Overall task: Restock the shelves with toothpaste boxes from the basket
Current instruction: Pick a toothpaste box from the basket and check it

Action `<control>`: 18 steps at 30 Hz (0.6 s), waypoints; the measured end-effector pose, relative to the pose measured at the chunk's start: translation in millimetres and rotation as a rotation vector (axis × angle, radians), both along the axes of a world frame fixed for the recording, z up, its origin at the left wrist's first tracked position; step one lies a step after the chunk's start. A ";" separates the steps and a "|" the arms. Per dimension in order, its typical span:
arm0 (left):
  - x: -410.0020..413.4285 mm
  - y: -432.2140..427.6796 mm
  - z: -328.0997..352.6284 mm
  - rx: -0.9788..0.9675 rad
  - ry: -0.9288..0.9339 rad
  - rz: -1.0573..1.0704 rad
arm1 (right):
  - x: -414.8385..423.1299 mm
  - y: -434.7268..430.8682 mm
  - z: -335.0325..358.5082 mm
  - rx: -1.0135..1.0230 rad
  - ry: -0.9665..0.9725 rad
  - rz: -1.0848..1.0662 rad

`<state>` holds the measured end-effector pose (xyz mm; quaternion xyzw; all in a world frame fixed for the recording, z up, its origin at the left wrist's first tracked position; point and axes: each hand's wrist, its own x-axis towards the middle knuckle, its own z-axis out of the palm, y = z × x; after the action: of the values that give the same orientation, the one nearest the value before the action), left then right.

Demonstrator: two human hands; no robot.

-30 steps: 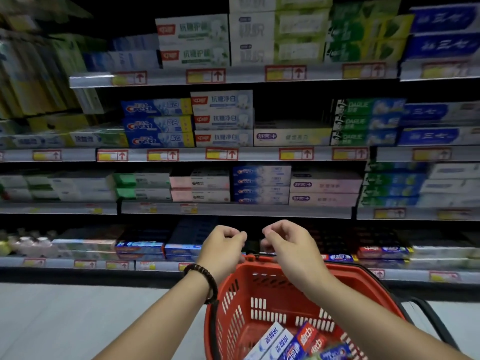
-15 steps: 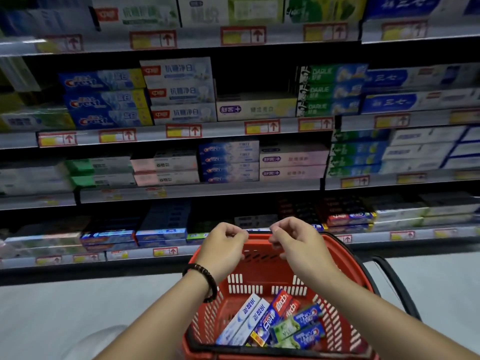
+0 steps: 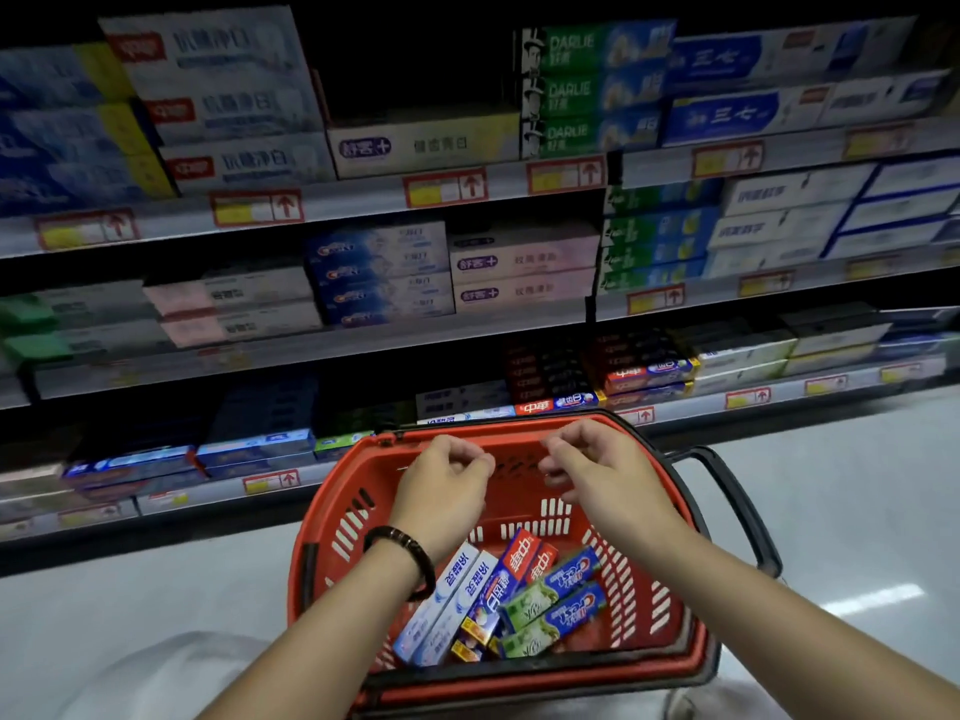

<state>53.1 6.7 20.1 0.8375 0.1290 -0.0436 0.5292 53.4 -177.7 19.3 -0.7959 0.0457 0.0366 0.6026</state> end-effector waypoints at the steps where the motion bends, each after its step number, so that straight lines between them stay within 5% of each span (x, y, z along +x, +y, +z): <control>1: 1.2 -4.4 -2.4 0.000 0.011 -0.009 | -0.1 -4.3 -3.0 0.000 0.009 -0.008; 18: 7.1 -15.4 -20.9 0.088 -0.028 -0.114 | -6.3 -28.9 -7.2 0.171 0.271 -0.022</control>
<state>60.2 -8.8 -0.8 0.8665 0.0756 -0.0563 0.4902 47.1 -206.7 12.1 -0.7289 0.1321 0.1408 0.6569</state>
